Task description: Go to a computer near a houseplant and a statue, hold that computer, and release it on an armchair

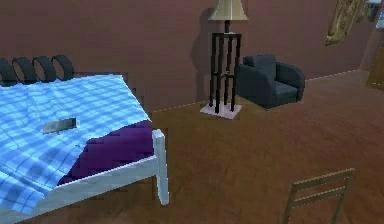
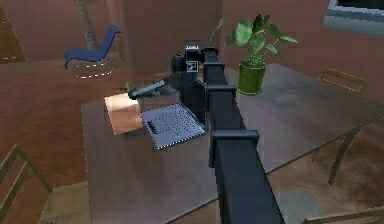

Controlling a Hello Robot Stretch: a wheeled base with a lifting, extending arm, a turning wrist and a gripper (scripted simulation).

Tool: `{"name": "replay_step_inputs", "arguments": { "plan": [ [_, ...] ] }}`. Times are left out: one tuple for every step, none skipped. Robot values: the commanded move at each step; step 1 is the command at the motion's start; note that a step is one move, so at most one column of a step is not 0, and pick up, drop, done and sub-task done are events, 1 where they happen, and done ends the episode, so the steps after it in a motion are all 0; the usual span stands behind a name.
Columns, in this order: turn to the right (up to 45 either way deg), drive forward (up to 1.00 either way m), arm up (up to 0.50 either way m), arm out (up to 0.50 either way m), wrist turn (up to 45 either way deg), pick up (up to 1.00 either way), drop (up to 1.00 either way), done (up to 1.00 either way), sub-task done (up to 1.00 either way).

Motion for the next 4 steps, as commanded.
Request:
{"name": "replay_step_inputs", "arguments": {
  "plan": [
    [0.0, 0.0, 0.0, 0.0, 6.0, 0.0, 0.0, 0.0, 0.0],
    [0.0, 0.0, -0.3, 0.0, 0.0, 0.0, 0.0, 0.0, 0.0],
    [0.0, 0.0, 0.0, 0.0, 0.0, 1.0, 0.0, 0.0, 0.0],
    [0.0, 0.0, 0.1, 0.0, 0.0, 0.0, 0.0, 0.0, 0.0]
  ]
}}
